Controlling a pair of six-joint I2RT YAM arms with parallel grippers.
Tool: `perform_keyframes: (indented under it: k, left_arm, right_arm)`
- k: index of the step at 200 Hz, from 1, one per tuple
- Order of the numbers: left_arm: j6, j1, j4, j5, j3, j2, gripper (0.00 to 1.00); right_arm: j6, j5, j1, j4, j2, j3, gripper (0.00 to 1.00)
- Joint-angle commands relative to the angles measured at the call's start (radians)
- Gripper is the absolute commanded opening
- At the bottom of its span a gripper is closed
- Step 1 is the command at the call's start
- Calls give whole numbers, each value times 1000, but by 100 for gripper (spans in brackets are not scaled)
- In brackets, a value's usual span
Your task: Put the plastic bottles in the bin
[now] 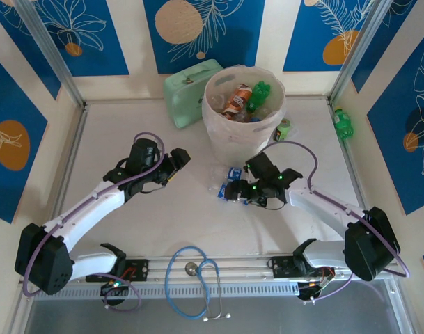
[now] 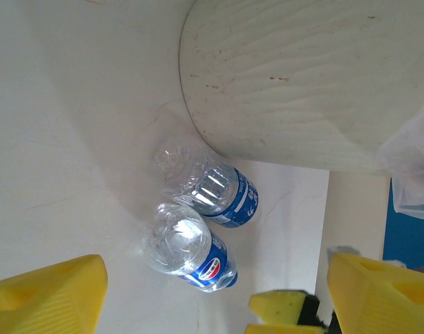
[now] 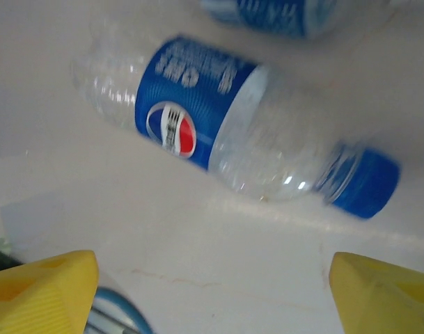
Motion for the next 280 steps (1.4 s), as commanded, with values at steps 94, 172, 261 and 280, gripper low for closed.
perform_keyframes:
  k: [94, 172, 261, 280]
  left_arm:
    - [-4, -9, -5, 4, 6, -2, 82]
    - [-5, -9, 6, 1, -3, 3, 82]
    - [-9, -8, 12, 0, -15, -5, 82]
    - [-9, -7, 14, -1, -17, -8, 82]
  right_arm:
    - [-227, -64, -18, 54, 231, 84, 87]
    - [-215, 4, 114, -50, 293, 158, 83]
    - [-164, 143, 243, -188, 396, 253, 65]
    - [-151, 154, 256, -222, 430, 274, 64]
